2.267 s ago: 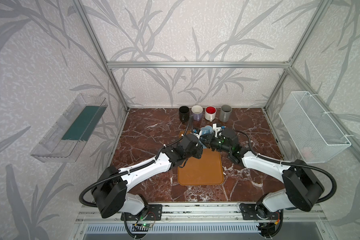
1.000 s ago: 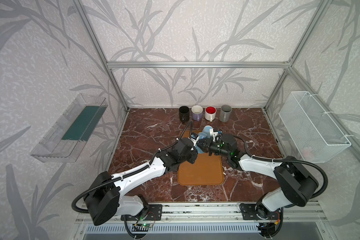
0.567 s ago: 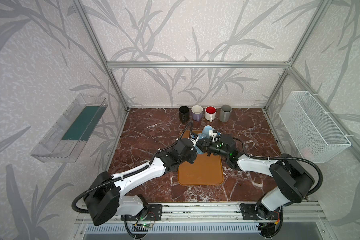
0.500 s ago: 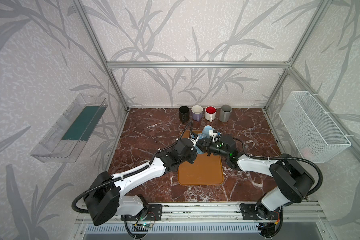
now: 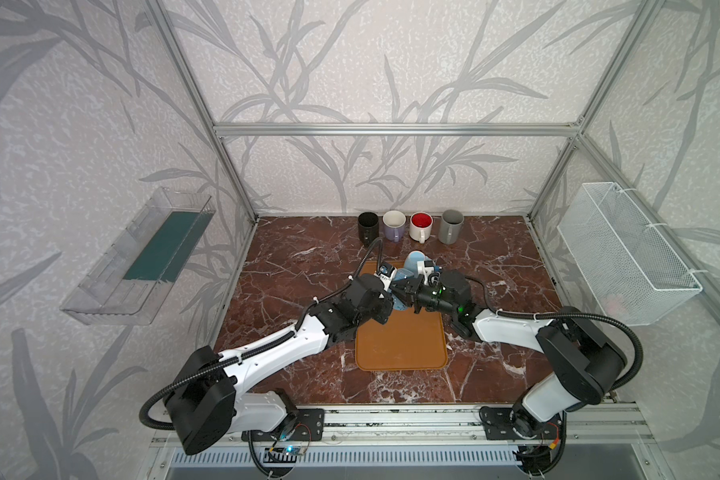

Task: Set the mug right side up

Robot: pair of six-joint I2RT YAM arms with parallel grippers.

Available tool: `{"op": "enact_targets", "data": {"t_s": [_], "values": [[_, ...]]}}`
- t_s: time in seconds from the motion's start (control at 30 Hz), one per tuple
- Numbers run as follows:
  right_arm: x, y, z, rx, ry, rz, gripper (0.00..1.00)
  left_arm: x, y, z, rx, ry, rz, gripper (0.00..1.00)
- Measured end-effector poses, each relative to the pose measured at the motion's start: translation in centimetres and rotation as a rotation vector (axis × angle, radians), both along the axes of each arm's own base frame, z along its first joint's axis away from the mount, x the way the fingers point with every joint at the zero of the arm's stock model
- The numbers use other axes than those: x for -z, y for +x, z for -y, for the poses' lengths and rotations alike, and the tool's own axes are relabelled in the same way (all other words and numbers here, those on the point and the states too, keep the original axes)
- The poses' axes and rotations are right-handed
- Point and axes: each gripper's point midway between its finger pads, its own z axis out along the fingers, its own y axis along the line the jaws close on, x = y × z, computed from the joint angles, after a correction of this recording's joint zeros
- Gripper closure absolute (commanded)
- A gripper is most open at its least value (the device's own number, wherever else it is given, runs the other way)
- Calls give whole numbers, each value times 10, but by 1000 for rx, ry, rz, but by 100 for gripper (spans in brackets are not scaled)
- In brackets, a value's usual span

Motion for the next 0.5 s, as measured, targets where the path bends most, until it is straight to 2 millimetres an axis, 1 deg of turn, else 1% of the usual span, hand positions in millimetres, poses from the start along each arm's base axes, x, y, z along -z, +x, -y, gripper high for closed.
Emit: {"op": "enact_targets", "data": {"t_s": [0.5], "values": [[0,4,-3,2,32,13,100,1,0,0,-1,-10,-10,73]]}}
